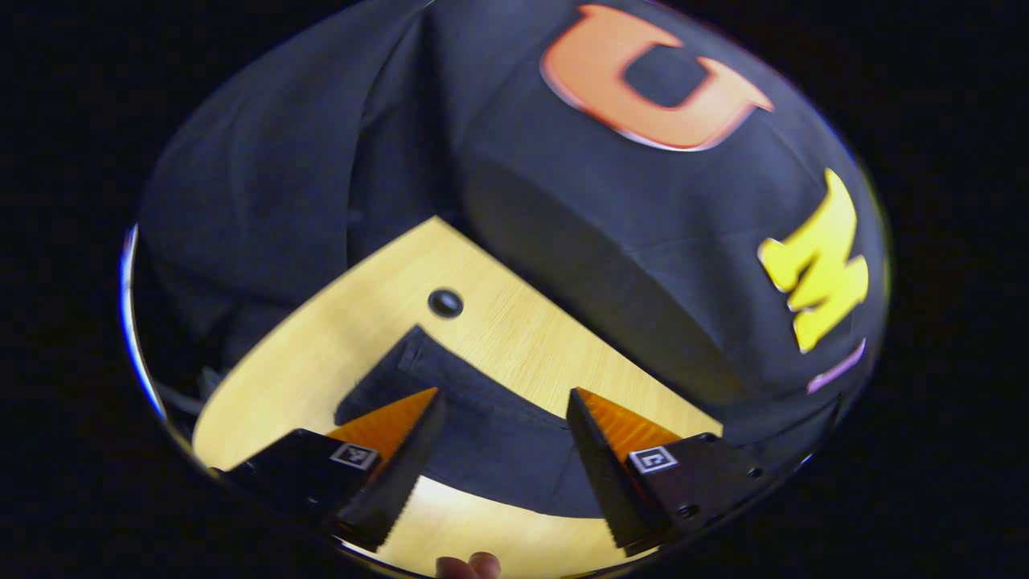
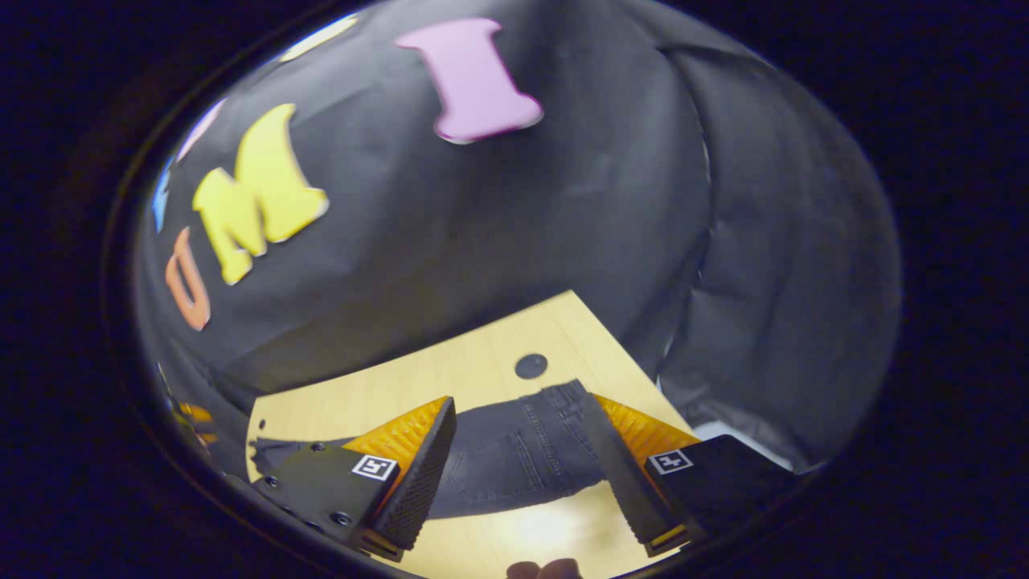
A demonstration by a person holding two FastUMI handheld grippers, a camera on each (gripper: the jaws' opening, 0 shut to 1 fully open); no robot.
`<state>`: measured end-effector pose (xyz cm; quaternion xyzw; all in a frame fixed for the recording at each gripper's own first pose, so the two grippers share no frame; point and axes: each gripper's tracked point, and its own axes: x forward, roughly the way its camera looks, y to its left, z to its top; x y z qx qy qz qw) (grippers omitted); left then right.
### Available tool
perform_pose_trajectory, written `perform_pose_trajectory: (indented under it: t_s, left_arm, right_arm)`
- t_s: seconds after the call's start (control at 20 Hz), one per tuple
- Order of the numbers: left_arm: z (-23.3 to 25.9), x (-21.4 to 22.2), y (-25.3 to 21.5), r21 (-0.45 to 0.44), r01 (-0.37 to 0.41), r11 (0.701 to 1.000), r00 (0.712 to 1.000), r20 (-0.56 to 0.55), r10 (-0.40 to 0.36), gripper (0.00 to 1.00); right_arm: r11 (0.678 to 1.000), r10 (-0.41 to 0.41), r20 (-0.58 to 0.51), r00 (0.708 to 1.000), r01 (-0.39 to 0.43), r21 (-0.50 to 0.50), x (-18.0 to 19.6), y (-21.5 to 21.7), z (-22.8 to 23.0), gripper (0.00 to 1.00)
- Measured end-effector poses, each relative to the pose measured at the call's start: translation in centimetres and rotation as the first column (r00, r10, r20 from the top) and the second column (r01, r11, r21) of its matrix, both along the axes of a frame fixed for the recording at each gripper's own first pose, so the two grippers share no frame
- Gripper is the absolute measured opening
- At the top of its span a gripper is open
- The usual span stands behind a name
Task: Grasp the waist and the cuffs of the jeans and fold them to make the two legs overlap; first hold the waist and fold one-third of the jeans toward the cuffs, then hold the cuffs and fold the remaining one-third in the same direction to finish folding.
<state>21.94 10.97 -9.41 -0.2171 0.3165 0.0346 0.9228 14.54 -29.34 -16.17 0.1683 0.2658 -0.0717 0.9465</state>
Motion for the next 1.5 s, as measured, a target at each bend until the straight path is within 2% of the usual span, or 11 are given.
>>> perform_pose_trajectory:
  t_s: [0.05, 0.15, 0.2, 0.25, 0.35, 0.4, 0.5, 0.75, 1.05, 1.3, 1.5]
  left_arm:
    - [2.3, -0.6, 0.5, 0.084, 0.026, 0.996, 0.997, 0.076, -0.032, 1.0]
    - [4.7, -2.7, -2.4, 0.186, 0.048, 0.981, 0.977, 0.195, -0.085, 0.99]
    - [5.3, -2.6, -1.8, 0.213, 0.051, 0.976, 0.963, 0.247, -0.105, 0.99]
    - [5.8, -3.2, -2.3, 0.223, 0.056, 0.973, 0.949, 0.293, -0.121, 0.99]
    - [6.3, -4.1, -3.4, 0.238, 0.053, 0.97, 0.918, 0.37, -0.141, 0.99]
    - [6.1, -4.3, -4.1, 0.255, 0.047, 0.966, 0.913, 0.382, -0.146, 0.99]
    - [5.7, -5.2, -5.3, 0.267, 0.025, 0.963, 0.916, 0.38, -0.129, 0.99]
    - [5.4, -8.1, -8.5, 0.212, 0.028, 0.977, 0.919, 0.38, -0.108, 0.99]
    - [5.2, -8.2, -9.1, 0.224, 0.021, 0.974, 0.936, 0.339, -0.098, 0.99]
    - [3.8, -8.8, -9.8, 0.22, 0.01, 0.976, 0.957, 0.281, -0.073, 0.99]
    - [3.1, -9.0, -10.0, 0.228, -0.002, 0.974, 0.968, 0.243, -0.055, 0.99]
  right_arm:
    - [0.998, 0.037, 0.046, 0.998, -0.034, -0.059, -1.7, 0.7, 1.4, 0.97]
    - [0.987, 0.083, 0.092, 0.992, -0.069, -0.148, -5.4, 2.0, 3.7, 0.98]
    - [0.982, 0.095, 0.104, 0.99, -0.076, -0.173, -6.9, 2.9, 4.4, 0.92]
    - [0.978, 0.095, 0.117, 0.989, -0.071, -0.194, -8.1, 3.3, 4.8, 0.98]
    - [0.976, 0.08, 0.133, 0.988, -0.05, -0.213, -9.9, 4.3, 5.3, 0.98]
    - [0.976, 0.073, 0.138, 0.988, -0.042, -0.213, -10.6, 4.6, 5.5, 0.98]
    - [0.983, 0.041, 0.141, 0.989, -0.015, -0.181, -11.5, 4.8, 5.4, 0.98]
    - [0.994, -0.024, 0.107, 0.994, 0.035, -0.105, -10.8, 4.3, 4.3, 0.98]
    - [0.996, -0.071, 0.013, 0.997, 0.071, -0.054, -9.2, 2.9, -0.2, 0.98]
    - [0.987, -0.158, -0.069, 0.985, 0.159, 0.014, -7.2, 1.0, -4.4, 0.98]
    - [0.988, -0.151, -0.124, 0.981, 0.152, 0.005, -5.4, -0.3, -7.6, 0.99]
